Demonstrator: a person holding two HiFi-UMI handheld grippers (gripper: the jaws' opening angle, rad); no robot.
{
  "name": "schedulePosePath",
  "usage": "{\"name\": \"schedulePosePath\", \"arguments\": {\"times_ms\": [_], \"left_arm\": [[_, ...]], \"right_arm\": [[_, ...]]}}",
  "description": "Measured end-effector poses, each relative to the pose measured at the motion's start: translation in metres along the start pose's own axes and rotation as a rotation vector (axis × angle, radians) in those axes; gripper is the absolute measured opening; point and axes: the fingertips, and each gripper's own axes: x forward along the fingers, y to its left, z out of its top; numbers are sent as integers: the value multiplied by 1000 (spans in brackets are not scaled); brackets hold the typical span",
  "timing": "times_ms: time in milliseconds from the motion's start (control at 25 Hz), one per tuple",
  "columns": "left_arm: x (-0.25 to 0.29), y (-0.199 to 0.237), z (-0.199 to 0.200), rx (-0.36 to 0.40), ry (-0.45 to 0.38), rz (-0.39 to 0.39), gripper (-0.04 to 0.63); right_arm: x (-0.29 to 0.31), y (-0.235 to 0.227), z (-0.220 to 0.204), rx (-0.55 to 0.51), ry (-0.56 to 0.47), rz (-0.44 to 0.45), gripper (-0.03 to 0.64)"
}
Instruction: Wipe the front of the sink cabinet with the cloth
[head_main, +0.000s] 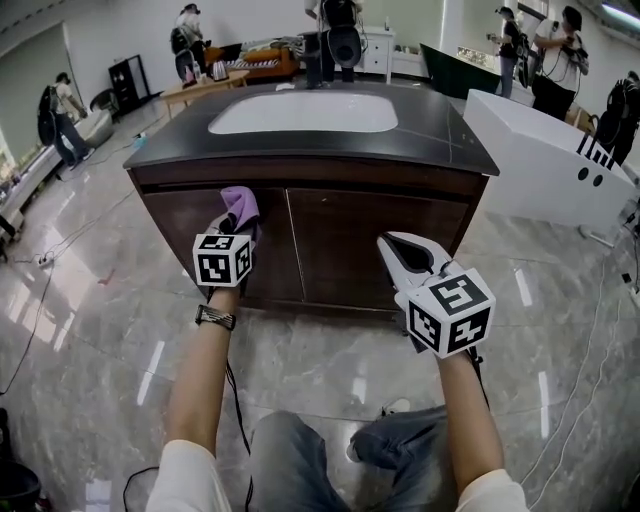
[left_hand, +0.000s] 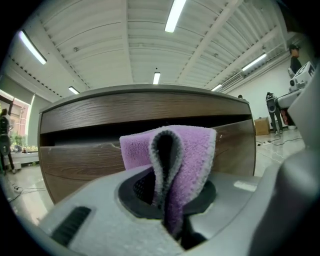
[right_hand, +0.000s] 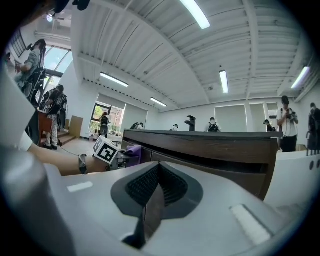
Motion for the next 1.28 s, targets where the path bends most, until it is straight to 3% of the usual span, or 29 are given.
{"name": "schedulePosePath", "arguments": {"times_ms": [360,600,960,1280], "left_arm": [[21,-80,9,18,21,-143,51],[24,-95,9,-23,-2,-114,49],[32,-208,26,78,-8,-340,49],[47,-288,40,69,-31,-472,49]], "right_arm": [[-23,-59,-3,33,18,-99,5],[-44,-88,-21,10,44,-166,5],[-88,-128,-31,97,7,-293,5],[-121,-142,-43,72,38,-344,5]]}}
